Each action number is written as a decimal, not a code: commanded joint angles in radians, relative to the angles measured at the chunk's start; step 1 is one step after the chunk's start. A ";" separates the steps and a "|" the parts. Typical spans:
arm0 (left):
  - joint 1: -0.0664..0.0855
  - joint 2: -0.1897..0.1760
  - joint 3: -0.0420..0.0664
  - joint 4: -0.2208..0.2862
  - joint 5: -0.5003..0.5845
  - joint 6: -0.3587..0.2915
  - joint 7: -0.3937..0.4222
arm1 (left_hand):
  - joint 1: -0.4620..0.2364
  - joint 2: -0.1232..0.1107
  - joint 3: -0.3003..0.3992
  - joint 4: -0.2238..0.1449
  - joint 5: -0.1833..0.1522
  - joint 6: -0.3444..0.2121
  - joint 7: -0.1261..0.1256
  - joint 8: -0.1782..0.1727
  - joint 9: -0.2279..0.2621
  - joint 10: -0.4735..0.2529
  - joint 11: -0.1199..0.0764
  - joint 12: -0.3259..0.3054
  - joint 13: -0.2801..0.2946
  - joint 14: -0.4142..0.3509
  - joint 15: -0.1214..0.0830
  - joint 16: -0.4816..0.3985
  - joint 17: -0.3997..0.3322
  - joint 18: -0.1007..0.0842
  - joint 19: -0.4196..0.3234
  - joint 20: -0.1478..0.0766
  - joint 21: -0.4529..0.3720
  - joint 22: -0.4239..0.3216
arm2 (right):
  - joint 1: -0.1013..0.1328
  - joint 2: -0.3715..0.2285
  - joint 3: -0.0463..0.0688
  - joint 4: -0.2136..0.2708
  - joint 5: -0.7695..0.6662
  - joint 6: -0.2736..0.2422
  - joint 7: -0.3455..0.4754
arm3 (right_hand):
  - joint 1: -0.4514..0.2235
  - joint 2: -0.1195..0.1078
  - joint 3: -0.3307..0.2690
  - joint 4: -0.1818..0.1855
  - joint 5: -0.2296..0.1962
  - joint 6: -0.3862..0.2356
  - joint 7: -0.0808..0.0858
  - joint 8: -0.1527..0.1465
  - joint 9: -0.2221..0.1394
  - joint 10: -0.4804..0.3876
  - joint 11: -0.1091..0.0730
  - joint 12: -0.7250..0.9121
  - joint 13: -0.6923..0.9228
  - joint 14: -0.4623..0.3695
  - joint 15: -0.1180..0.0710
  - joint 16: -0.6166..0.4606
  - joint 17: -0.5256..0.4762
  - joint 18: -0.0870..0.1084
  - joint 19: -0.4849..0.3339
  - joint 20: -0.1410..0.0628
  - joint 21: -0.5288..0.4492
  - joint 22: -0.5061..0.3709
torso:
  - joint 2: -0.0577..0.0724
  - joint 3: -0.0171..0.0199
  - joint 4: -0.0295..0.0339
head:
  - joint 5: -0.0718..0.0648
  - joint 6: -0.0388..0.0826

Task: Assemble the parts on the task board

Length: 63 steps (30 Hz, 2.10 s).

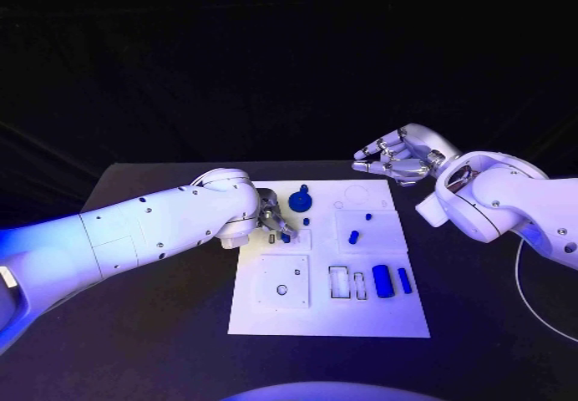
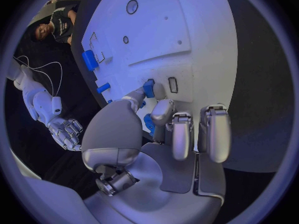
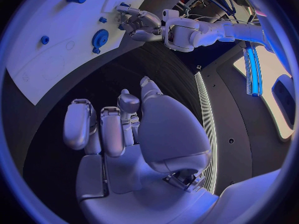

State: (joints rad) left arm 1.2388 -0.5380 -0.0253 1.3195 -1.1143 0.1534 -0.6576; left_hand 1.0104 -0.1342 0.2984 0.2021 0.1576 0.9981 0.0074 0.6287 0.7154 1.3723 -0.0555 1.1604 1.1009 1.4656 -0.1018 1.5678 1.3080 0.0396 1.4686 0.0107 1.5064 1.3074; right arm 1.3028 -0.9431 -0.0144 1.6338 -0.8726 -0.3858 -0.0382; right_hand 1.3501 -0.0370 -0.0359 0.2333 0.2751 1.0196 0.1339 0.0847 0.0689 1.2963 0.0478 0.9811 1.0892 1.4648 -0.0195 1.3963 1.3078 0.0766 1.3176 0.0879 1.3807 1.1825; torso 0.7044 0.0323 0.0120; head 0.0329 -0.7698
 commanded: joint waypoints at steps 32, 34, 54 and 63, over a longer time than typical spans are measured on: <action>0.011 -0.065 0.045 0.083 0.055 -0.038 -0.001 | -0.012 0.033 -0.207 0.087 -0.092 0.000 0.000 0.002 0.009 -0.004 -0.002 -0.019 -0.026 0.105 -0.009 0.003 0.263 -0.013 0.049 -0.009 -0.008 0.168 | -0.001 0.006 -0.001 -0.016 0.007 0.014 0.007 | -0.039 0.004 -0.038 0.023 0.007 0.009 -0.001 -0.007 -0.001 -0.008 0.000 -0.001 -0.007 0.051 -0.005 -0.011 -0.003 0.011 -0.006 -0.002 -0.011 -0.007 | -0.001 0.0014 0.0008 | -0.002 0.005; 0.022 -0.076 0.054 0.093 0.065 -0.034 -0.001 | -0.012 0.034 -0.215 0.088 -0.093 -0.002 0.001 0.001 0.009 -0.007 -0.001 -0.025 -0.032 0.105 -0.008 0.003 0.263 -0.013 0.048 -0.009 -0.011 0.165 | -0.001 0.008 -0.001 -0.019 0.008 0.015 0.007 | -0.040 0.004 -0.039 0.023 0.007 0.009 -0.001 -0.007 -0.001 -0.008 0.000 -0.001 -0.007 0.051 -0.005 -0.012 -0.003 0.011 -0.007 -0.002 -0.011 -0.008 | -0.001 0.0015 0.0003 | 0.000 0.006; 0.100 0.009 0.062 -0.152 0.056 0.147 0.007 | 0.119 0.093 -0.321 0.084 -0.088 -0.103 0.061 -0.116 -0.074 -0.133 0.051 -0.192 -0.218 0.105 0.035 0.003 0.263 0.003 0.013 0.030 -0.066 0.107 | -0.002 0.023 -0.004 -0.031 0.009 0.021 0.007 | -0.034 0.010 -0.042 0.022 0.009 0.010 -0.002 -0.007 -0.001 -0.008 -0.001 0.001 -0.007 0.051 -0.006 -0.012 -0.003 0.011 -0.006 -0.002 -0.012 -0.008 | 0.002 -0.0009 -0.0012 | 0.005 0.016; 0.099 0.084 0.029 -0.299 0.050 0.224 0.023 | 0.123 0.117 -0.339 0.087 -0.087 -0.070 0.056 -0.119 -0.093 -0.115 0.048 -0.166 -0.199 0.105 0.034 0.003 0.263 0.000 0.022 0.032 -0.055 0.122 | -0.002 0.028 -0.004 -0.034 0.008 0.023 0.008 | -0.027 0.015 -0.042 0.020 0.013 0.010 -0.002 -0.007 -0.001 -0.008 -0.001 0.002 -0.007 0.051 -0.006 -0.012 -0.003 0.011 -0.006 -0.002 -0.013 -0.008 | 0.004 -0.0017 -0.0025 | 0.011 0.016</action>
State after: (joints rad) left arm 1.3378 -0.4604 0.0042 1.0310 -1.0565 0.3098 -0.6553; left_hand 1.1342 -0.0264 -0.0349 0.2901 0.0685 0.9213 0.0639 0.5159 0.6234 1.2492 -0.0072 0.9914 0.9013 1.4672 -0.0746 1.5677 1.3074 0.0396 1.4667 0.0377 1.4471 1.3077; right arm 1.3017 -0.9168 -0.0189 1.6003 -0.8626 -0.3769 -0.0373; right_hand 1.3199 -0.0305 -0.0758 0.2566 0.2826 1.0225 0.1311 0.0807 0.0690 1.2964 0.0477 0.9811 1.0827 1.4648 -0.0195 1.3886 1.3055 0.0766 1.3177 0.0879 1.3731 1.1751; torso 0.7068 0.0312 0.0105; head 0.0420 -0.7527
